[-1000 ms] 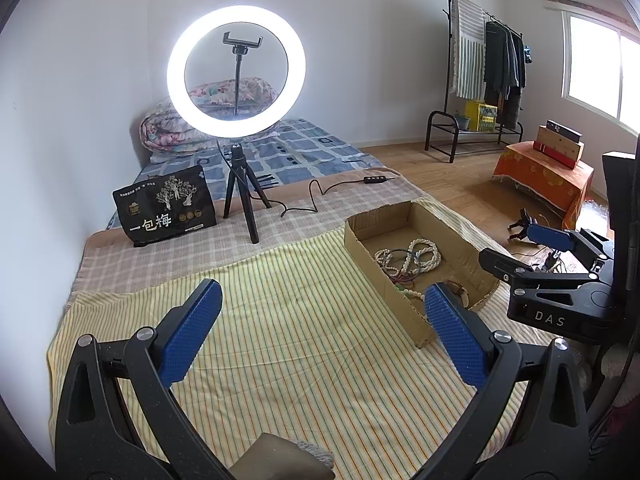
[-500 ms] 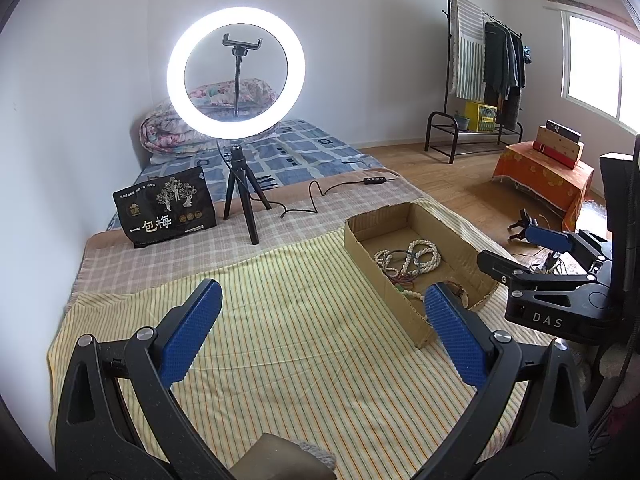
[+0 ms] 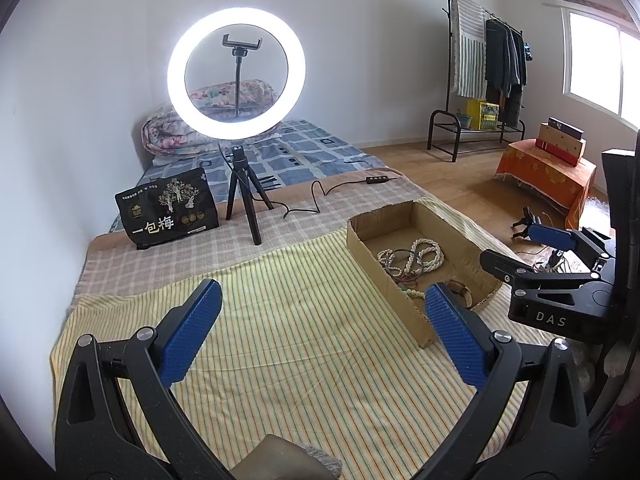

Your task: Organize jewelry

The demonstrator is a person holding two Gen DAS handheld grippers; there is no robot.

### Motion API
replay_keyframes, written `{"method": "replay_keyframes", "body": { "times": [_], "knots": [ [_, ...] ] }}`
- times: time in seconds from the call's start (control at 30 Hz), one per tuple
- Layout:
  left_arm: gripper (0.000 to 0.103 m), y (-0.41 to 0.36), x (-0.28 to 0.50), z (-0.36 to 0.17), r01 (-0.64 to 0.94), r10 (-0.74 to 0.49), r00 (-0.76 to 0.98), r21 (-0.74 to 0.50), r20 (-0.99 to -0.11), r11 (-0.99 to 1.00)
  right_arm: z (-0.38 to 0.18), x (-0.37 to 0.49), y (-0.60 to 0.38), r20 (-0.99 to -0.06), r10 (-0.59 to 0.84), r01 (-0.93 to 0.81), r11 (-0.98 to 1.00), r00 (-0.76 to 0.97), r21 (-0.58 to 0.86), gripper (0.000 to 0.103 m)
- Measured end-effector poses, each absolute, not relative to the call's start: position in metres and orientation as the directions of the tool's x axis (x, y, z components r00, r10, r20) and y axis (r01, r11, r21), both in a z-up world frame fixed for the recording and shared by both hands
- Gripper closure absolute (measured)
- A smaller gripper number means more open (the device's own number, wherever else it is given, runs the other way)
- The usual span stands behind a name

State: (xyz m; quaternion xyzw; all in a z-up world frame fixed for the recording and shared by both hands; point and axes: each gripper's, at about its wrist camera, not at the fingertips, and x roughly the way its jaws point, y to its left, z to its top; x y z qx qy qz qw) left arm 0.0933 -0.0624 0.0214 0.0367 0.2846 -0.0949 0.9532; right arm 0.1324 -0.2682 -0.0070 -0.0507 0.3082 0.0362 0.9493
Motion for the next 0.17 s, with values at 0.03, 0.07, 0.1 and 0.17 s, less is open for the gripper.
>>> {"method": "replay_keyframes", "body": {
  "times": [0.03,0.07,0.1,0.17],
  "knots": [
    [0.0,-0.062,0.0937,0.0217,0.204,-0.162,0.821,0.016,-0.547,0.979,-0.0073,0.1317,-0.2683,-0.59,0.037,-0.099,0.992,0.807,-0.073,0.022],
    [0.0,-0.0625,0.0937,0.022,0.204,-0.162,0.823,0.017,-0.545,0.979,-0.0077,0.1325,-0.2678,-0.591,0.037,-0.099,0.992,0.806,-0.073,0.022],
    [0.0,-0.0617,0.0933,0.022,0.201,-0.16,0.824,0.018,-0.544,0.979,-0.0077,0.1324,-0.2678,-0.591,0.037,-0.099,0.992,0.806,-0.073,0.022],
    [0.0,-0.0572,0.0929,0.0202,0.202,-0.162,0.822,0.013,-0.546,0.979,-0.0078,0.1324,-0.2682,-0.593,0.038,-0.098,0.993,0.804,-0.07,0.022]
  ]
}}
